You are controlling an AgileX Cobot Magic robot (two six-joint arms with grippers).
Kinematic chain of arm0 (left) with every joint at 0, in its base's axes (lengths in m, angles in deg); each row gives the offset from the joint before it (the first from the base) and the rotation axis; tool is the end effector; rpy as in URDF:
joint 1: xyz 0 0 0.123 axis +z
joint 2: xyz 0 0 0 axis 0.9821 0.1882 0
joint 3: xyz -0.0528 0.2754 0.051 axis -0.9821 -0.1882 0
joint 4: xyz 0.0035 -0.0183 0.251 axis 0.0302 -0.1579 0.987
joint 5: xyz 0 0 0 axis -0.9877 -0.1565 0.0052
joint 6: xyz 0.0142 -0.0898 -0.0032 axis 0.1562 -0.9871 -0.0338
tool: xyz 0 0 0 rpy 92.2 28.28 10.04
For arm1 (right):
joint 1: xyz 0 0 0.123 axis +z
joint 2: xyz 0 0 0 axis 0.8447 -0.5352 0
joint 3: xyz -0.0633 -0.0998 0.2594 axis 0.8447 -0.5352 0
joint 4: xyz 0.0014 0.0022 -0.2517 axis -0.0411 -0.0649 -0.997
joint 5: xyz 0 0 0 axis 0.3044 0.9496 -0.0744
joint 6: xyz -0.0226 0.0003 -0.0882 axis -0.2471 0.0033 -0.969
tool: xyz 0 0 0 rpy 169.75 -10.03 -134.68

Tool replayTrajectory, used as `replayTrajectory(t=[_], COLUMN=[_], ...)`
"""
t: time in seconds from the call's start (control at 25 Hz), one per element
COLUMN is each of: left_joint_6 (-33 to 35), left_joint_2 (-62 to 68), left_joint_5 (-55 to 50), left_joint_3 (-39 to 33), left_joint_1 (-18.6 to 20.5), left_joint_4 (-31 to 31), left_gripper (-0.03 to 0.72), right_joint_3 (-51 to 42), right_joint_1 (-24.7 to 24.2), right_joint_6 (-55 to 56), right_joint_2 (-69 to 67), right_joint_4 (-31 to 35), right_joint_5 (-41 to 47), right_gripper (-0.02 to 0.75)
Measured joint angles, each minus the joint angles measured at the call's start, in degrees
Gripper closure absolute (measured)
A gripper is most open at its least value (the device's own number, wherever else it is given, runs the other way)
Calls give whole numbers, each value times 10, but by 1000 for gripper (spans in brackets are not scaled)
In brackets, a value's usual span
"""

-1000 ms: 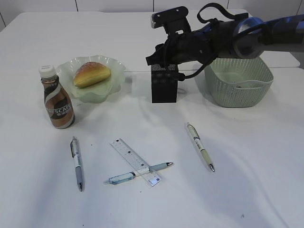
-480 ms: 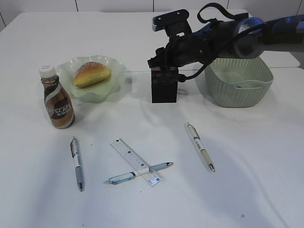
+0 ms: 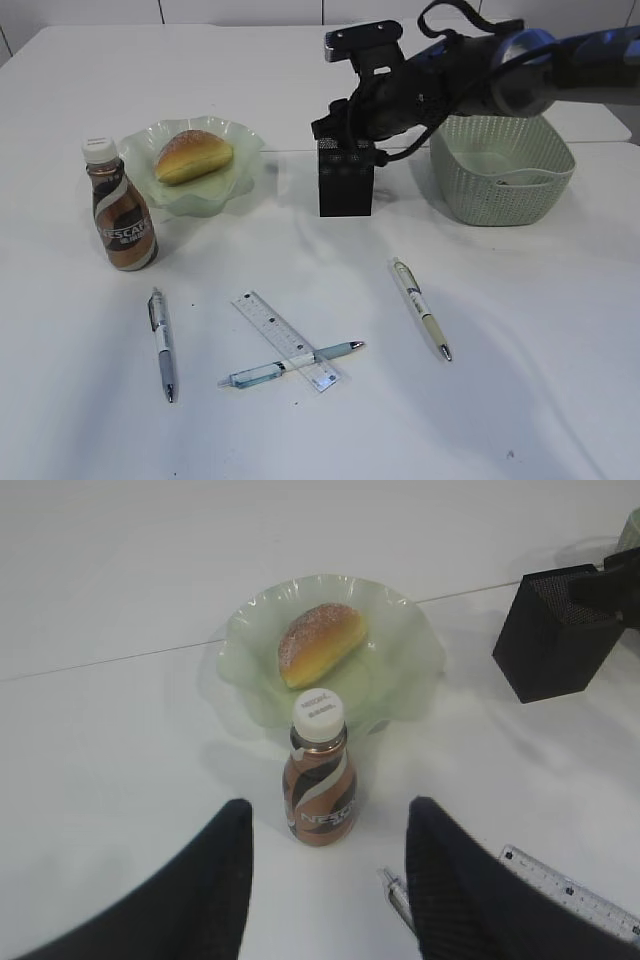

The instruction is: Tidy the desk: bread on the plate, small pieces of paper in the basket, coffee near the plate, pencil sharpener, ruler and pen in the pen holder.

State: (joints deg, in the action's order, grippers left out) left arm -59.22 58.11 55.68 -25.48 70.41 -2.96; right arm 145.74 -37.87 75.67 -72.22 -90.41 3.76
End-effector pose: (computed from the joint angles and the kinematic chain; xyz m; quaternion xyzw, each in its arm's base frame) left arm 0.2224 -0.0378 0.3523 0.0640 0.8626 -0.0614 0.4981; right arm 0.4970 0.1716 0.1915 -0.1481 0.8809 0.0395 0.4478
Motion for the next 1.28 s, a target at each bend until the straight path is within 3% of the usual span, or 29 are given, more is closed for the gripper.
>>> replayTrajectory(t=[0.28, 0.56, 0.64, 0.68, 0.84, 1.28], left_joint_6=[0, 0, 0, 0, 0, 0], left_joint_2=[0, 0, 0, 0, 0, 0], left_joint_5=[0, 0, -1, -1, -9, -80], left_joint_3=[0, 0, 0, 0, 0, 0], left_joint_1=[0, 0, 0, 0, 0, 0], left_joint_4=[0, -5, -9, -10, -11, -11], left_gripper=[341, 341, 341, 341, 341, 341], right_joint_3=[87, 177, 177, 205, 232, 256], right_joint_1=[0, 0, 0, 0, 0, 10], right_joint_6=[0, 0, 0, 0, -20, -65], right_joint_2=[0, 0, 0, 0, 0, 10], right_joint_4=[54, 63, 63, 68, 95, 198], right_joint_5=[150, 325, 325, 416, 514, 548], right_gripper=[309, 310, 310, 316, 359, 386])
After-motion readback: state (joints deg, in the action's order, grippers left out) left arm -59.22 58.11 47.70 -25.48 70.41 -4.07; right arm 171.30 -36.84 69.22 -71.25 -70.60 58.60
